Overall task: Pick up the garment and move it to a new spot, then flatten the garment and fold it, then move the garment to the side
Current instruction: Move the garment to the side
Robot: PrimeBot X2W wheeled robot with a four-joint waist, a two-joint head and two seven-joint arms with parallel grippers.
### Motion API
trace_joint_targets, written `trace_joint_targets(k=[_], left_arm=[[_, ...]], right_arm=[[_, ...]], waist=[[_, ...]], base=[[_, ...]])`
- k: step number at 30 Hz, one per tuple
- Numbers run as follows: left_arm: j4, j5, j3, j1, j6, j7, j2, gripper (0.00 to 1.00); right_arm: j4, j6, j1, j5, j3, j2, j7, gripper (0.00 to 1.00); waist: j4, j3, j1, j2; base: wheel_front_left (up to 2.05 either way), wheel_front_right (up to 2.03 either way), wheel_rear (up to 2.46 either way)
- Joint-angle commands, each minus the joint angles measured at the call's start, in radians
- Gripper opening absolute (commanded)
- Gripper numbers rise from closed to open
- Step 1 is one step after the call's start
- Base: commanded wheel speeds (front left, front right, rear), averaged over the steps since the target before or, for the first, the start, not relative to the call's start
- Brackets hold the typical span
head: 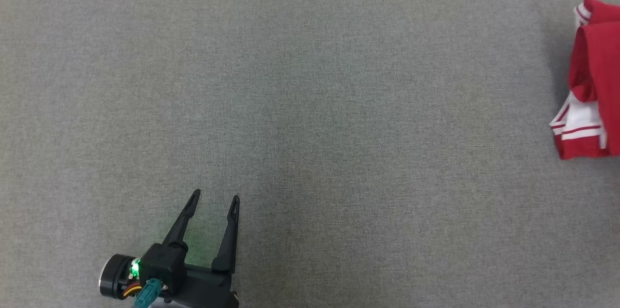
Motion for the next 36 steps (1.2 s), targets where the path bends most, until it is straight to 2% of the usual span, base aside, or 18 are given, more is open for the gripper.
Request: trace_joint_targets(k=[1,5,9,11,13,18,22,26,36], left_arm=[[0.002,0.005,0.003,0.004,0.002,-0.003,0.003,1.00],[0.008,0.007,0.010,0.009,0.002,-0.003,0.003,1.00],[0.010,0.010,0.024,0.016,0.002,-0.003,0.003,1.00],[0.011,0.014,0.040,0.022,0.002,-0.003,0.001,1.00],[0.010,0.015,0.045,0.023,0.002,-0.003,0.000,1.00],[0.007,0.021,0.087,0.044,0.002,-0.003,-0.006,1.00],[0.007,0.029,0.125,0.063,0.002,-0.003,-0.011,1.00],[0.007,0.035,0.146,0.084,0.002,-0.003,-0.018,1.00],[0.032,0.032,0.202,0.133,0.002,-0.003,-0.025,1.00]], right_arm=[[-0.018,-0.003,0.018,-0.039,-0.030,0.016,-0.004,1.00],[-0.059,-0.003,0.032,-0.118,-0.133,0.085,-0.016,1.00],[-0.081,-0.003,0.016,-0.156,-0.150,0.167,-0.041,1.00],[-0.094,-0.003,0.009,-0.140,-0.093,0.231,-0.048,1.00],[-0.113,-0.003,0.015,-0.117,-0.057,0.252,-0.049,1.00],[-0.284,-0.003,0.199,0.120,0.136,0.354,-0.048,1.00],[-0.381,-0.003,0.326,0.252,0.256,0.437,-0.048,1.00],[-0.426,-0.003,0.431,0.332,0.360,0.465,-0.048,1.00],[-0.465,-0.003,0.589,0.415,0.559,0.502,-0.048,1.00]], waist=[[-0.001,-0.002,-0.0001,-0.0001],[-0.006,-0.014,-0.0001,-0.0001],[-0.015,-0.029,-0.0001,-0.0001],[-0.021,-0.044,-0.0001,-0.0001],[-0.023,-0.049,-0.0001,-0.0001],[-0.033,-0.087,-0.0001,-0.0001],[-0.035,-0.120,-0.0001,-0.0001],[-0.033,-0.147,-0.0001,-0.0001],[-0.017,-0.219,-0.0001,-0.0001]], base=[[0.00,0.00,0.00],[0.00,0.00,0.00],[0.00,0.00,0.00],[0.00,0.00,0.00],[0.00,0.00,0.00],[0.00,0.00,0.00],[0.00,0.00,0.00],[0.00,0.00,0.00],[0.00,0.00,0.00]])
